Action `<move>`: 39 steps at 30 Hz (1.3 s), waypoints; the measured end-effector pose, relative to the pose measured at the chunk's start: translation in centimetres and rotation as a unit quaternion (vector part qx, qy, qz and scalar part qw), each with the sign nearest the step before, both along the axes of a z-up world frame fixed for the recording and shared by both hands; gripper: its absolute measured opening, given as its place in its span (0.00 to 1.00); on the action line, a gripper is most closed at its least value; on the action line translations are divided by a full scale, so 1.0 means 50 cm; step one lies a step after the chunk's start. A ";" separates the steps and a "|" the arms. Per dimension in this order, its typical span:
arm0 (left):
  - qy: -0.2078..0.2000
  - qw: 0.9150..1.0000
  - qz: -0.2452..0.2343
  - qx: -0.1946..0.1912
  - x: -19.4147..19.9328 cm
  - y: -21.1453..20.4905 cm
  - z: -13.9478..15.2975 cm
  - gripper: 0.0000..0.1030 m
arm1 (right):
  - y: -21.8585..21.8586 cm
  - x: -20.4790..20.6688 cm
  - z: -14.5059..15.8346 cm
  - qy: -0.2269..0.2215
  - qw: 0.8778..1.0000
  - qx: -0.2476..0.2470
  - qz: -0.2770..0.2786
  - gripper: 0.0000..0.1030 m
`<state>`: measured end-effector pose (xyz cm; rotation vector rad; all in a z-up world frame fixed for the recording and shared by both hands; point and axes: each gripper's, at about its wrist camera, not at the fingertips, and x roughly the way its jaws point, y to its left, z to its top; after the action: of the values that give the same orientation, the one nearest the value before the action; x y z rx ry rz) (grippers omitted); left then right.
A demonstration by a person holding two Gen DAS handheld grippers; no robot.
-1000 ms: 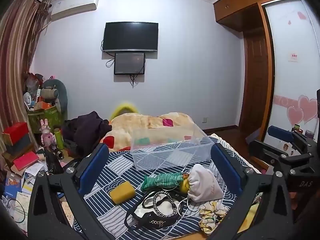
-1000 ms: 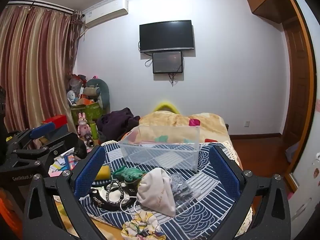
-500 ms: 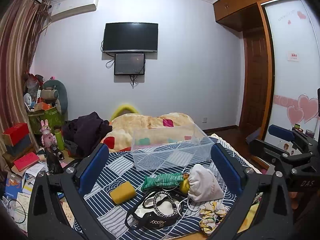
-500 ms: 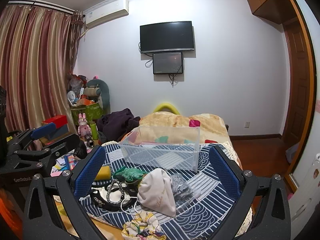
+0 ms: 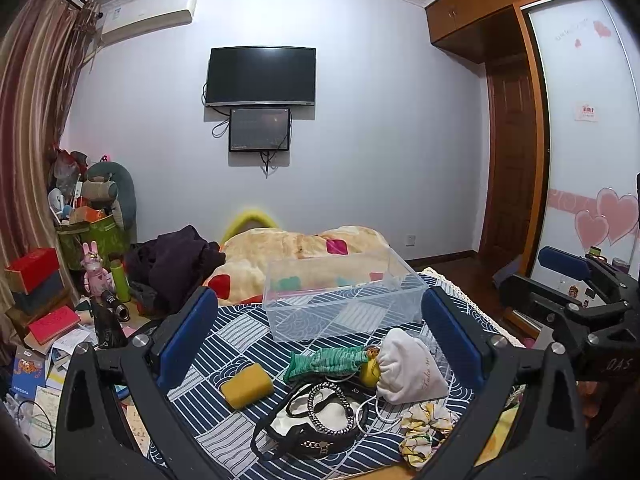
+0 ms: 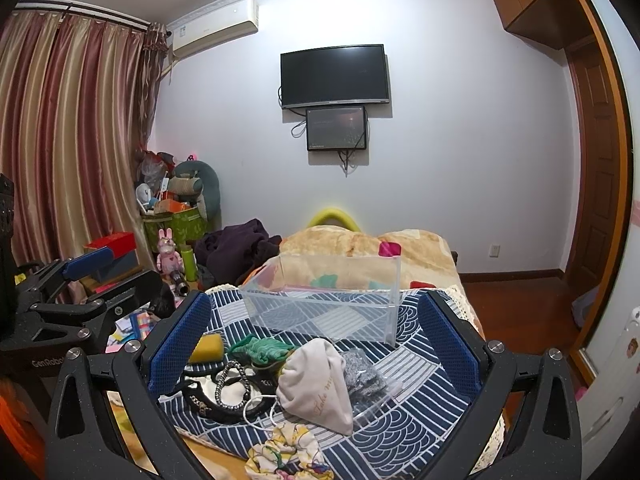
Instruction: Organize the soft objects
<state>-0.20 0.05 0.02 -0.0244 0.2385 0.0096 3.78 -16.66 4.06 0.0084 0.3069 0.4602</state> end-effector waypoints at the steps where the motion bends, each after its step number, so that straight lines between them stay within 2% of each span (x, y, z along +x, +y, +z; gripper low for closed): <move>1: 0.000 1.000 0.000 0.000 0.000 -0.001 -0.001 1.00 | 0.000 0.000 0.000 0.000 1.000 0.000 0.000 1.00; 7: -0.001 1.000 0.001 0.000 0.000 -0.001 0.001 1.00 | 0.001 -0.008 0.021 -0.002 1.000 0.001 0.000 1.00; 39: -0.001 1.000 -0.001 0.005 0.001 -0.008 0.001 1.00 | -0.008 -0.012 0.034 -0.006 1.000 0.005 0.001 1.00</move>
<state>-0.17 -0.36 0.06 -0.0131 0.2362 0.0080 3.19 -17.07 5.75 0.0146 0.2932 0.4626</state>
